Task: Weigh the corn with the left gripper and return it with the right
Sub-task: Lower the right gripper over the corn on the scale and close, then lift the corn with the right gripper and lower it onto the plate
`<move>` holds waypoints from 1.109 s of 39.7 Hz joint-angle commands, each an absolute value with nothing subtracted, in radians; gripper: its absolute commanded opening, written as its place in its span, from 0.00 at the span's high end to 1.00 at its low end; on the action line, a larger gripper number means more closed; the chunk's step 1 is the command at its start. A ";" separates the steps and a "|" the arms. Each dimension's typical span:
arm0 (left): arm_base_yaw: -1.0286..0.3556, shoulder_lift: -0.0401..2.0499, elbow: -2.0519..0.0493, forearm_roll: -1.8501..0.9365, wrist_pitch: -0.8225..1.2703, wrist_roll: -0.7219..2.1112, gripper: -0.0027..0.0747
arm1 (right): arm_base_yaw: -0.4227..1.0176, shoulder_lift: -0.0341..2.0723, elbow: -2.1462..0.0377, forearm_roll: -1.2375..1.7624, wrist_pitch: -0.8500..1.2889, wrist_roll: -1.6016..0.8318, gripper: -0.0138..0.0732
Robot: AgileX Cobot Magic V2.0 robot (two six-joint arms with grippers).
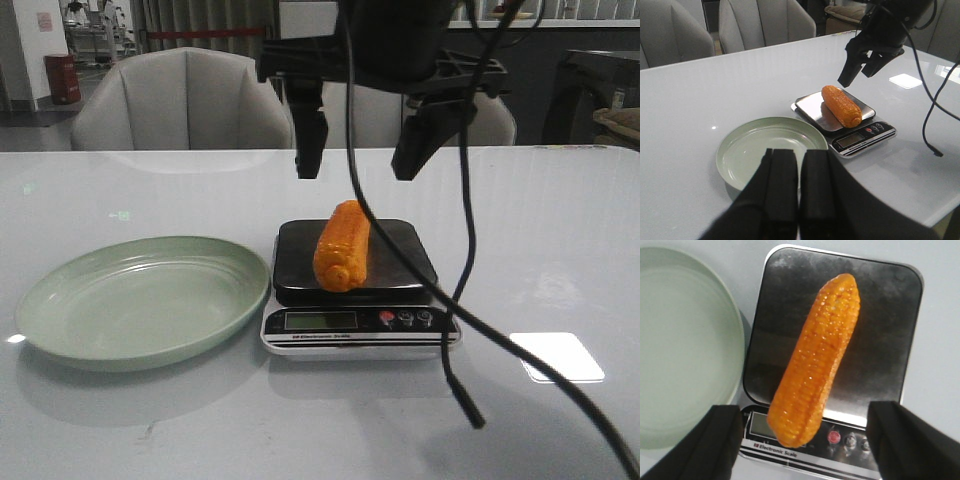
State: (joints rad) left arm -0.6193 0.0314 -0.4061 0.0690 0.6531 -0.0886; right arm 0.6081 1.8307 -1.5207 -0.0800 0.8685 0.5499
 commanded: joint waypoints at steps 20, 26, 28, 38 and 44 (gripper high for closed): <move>-0.639 0.044 -0.429 0.070 0.572 -0.090 0.81 | 0.615 1.989 -1.650 -0.114 0.940 0.720 0.28; -0.639 0.044 -0.429 0.070 0.572 -0.090 0.81 | 0.616 2.001 -1.657 -0.113 0.929 0.720 0.52; -0.639 0.044 -0.429 0.070 0.572 -0.090 0.81 | 0.619 2.001 -1.678 -0.112 0.931 0.720 0.56; -0.639 0.044 -0.429 0.070 0.572 -0.090 0.81 | 0.679 2.001 -1.810 -0.049 0.929 0.718 0.56; -0.639 0.044 -0.429 0.070 0.572 -0.090 0.81 | 0.718 2.006 -1.816 0.045 0.858 0.680 0.56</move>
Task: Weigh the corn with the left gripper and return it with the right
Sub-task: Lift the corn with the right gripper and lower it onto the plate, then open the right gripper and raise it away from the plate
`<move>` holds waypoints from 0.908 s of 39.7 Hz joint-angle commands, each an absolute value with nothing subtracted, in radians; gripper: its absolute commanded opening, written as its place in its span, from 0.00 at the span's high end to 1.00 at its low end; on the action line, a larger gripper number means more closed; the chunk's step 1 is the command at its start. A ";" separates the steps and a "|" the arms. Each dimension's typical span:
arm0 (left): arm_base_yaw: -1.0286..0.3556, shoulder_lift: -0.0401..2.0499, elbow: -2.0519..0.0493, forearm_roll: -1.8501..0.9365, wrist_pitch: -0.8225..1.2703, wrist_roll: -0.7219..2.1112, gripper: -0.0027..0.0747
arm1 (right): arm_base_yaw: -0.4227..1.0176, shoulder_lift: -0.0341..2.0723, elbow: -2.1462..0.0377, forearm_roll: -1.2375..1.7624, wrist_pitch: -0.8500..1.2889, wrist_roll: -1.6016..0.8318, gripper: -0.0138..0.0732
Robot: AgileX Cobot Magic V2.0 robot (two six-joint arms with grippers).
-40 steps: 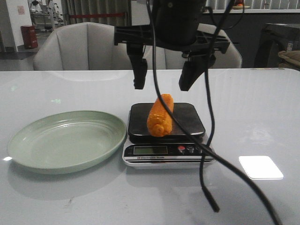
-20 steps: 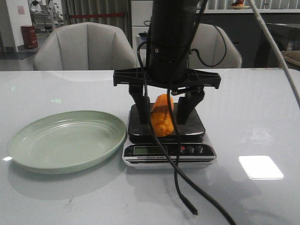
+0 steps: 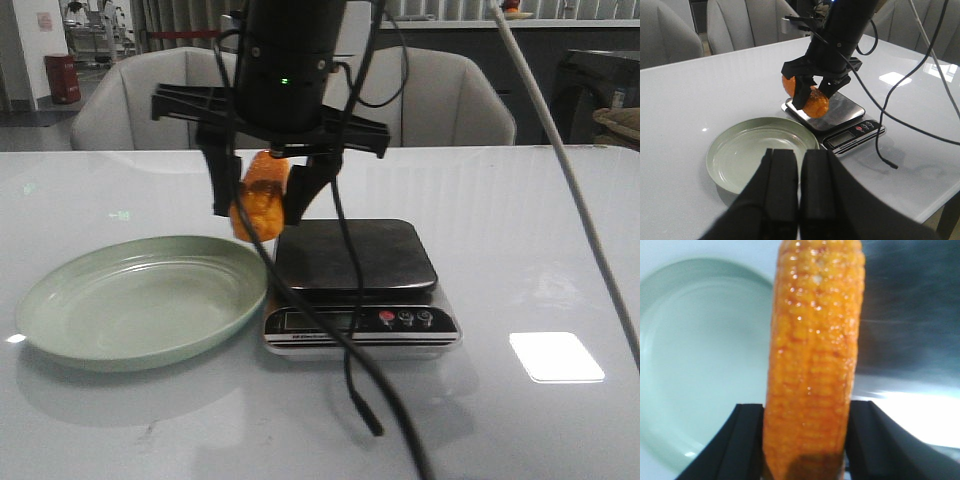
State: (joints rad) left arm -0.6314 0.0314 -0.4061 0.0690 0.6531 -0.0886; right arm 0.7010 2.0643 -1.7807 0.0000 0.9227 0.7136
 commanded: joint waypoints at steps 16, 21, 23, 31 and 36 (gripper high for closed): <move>-0.639 0.044 -0.429 0.070 0.572 -0.090 0.81 | 0.811 2.101 -1.818 0.090 0.737 0.605 0.50; -0.639 0.044 -0.429 0.070 0.572 -0.090 0.81 | 0.818 2.117 -1.818 0.090 0.715 0.603 0.37; -0.639 0.044 -0.429 0.070 0.572 -0.090 0.81 | 0.818 2.123 -1.818 0.090 0.711 0.603 0.32; -0.639 0.044 -0.429 0.070 0.572 -0.090 0.81 | 0.812 2.114 -1.826 0.086 0.722 0.594 0.23; -0.639 0.044 -0.429 0.070 0.572 -0.090 0.81 | 0.793 2.095 -1.857 0.079 0.775 0.560 0.23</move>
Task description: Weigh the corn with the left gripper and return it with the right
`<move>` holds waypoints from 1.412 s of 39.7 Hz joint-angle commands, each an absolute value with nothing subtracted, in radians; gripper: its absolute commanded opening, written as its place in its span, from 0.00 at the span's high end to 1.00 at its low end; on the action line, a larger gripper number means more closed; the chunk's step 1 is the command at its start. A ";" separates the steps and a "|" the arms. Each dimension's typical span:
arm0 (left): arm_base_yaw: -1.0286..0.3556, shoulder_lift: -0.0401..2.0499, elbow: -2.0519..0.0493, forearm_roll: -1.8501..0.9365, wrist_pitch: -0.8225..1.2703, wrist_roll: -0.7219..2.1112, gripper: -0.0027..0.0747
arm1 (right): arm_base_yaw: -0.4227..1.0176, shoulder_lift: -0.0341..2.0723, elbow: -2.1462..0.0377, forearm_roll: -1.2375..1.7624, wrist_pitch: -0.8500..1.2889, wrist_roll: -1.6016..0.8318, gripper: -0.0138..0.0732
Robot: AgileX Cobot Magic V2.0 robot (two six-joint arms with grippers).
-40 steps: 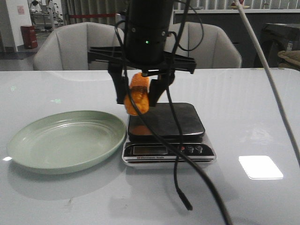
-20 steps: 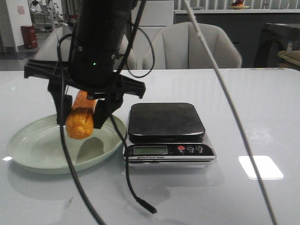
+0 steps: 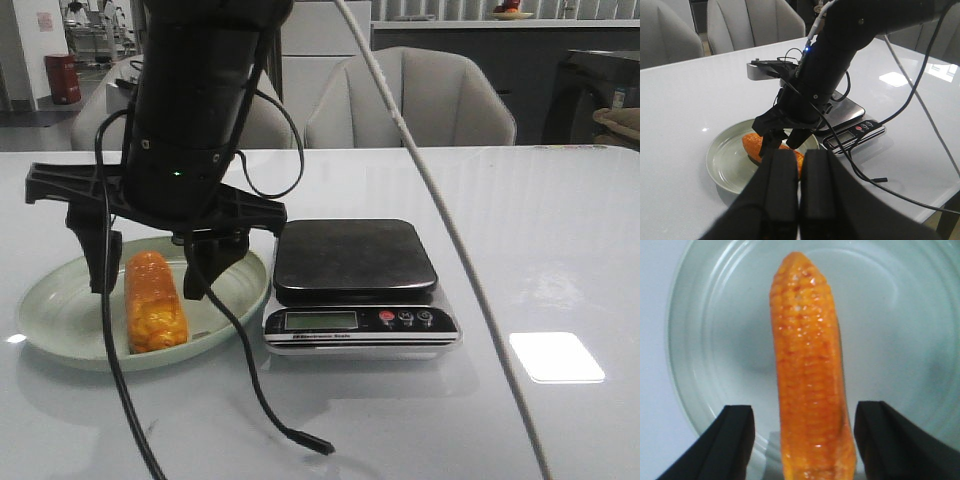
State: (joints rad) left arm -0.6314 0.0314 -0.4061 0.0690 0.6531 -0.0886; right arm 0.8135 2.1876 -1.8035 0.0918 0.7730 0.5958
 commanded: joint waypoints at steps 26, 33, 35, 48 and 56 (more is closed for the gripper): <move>-0.639 0.044 -0.429 0.070 0.572 -0.090 0.81 | 0.559 1.770 -1.717 0.045 0.966 0.219 0.23; -0.639 0.044 -0.429 0.070 0.572 -0.090 0.81 | 0.486 1.579 -1.459 0.045 0.848 0.162 0.23; -0.639 0.044 -0.429 0.070 0.572 -0.090 0.81 | 0.465 1.522 -1.373 0.045 0.811 0.158 0.23; -0.639 0.044 -0.429 0.070 0.572 -0.090 0.81 | 0.436 1.136 -0.981 0.045 0.570 0.153 0.23; -0.639 0.044 -0.429 0.070 0.572 -0.090 0.81 | 0.436 0.862 -0.767 0.041 0.406 0.121 0.23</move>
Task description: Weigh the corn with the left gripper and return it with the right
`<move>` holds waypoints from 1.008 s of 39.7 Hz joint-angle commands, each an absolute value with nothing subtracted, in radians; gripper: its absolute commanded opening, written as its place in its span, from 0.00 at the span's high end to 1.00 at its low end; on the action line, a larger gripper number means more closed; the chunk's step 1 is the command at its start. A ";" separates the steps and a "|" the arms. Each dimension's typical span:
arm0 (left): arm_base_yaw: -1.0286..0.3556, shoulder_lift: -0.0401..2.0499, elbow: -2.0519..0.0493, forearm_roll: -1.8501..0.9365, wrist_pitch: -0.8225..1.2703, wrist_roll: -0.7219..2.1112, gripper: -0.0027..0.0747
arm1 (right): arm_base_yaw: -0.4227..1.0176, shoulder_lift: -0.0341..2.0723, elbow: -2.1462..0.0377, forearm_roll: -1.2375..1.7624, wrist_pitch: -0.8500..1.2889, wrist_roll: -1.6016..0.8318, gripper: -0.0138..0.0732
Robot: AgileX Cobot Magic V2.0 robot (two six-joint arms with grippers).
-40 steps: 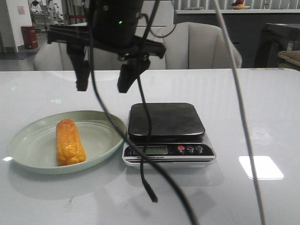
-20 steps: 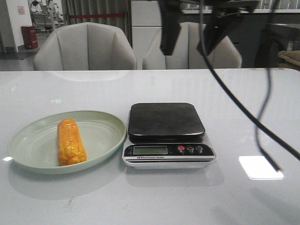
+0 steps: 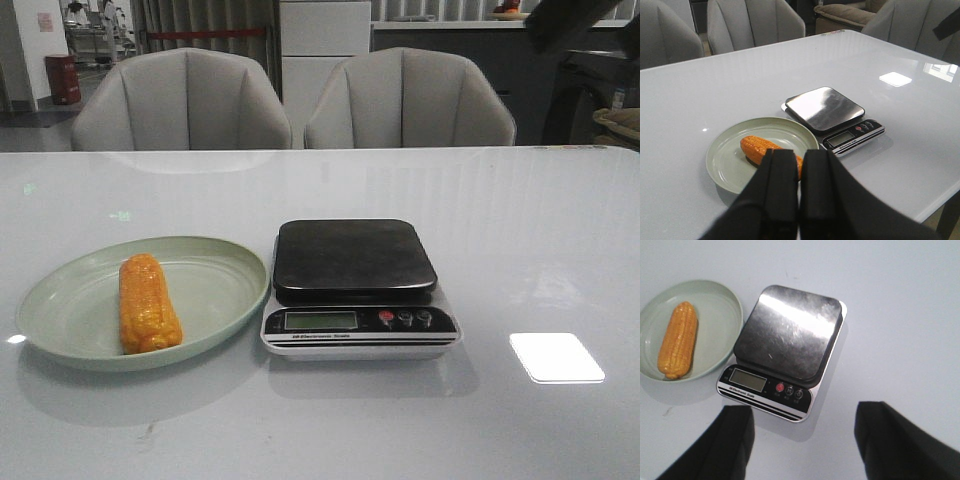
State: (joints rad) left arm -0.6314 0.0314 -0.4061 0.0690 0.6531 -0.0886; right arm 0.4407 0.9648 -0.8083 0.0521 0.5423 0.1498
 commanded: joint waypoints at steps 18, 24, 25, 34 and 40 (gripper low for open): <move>-0.639 0.044 -0.429 0.070 0.572 -0.090 0.81 | 0.436 0.383 -0.388 -0.038 0.208 0.078 0.23; -0.639 0.044 -0.429 0.070 0.572 -0.090 0.81 | 0.436 0.212 -0.339 -0.066 0.210 0.076 0.23; -0.639 0.044 -0.429 0.070 0.572 -0.090 0.81 | 0.436 0.192 -0.335 -0.066 0.213 0.076 0.23; -0.639 0.044 -0.429 0.070 0.572 -0.090 0.81 | 0.436 0.090 -0.288 -0.074 0.214 0.076 0.23; -0.639 0.044 -0.429 0.070 0.572 -0.090 0.81 | 0.436 0.090 -0.238 -0.076 0.182 0.076 0.25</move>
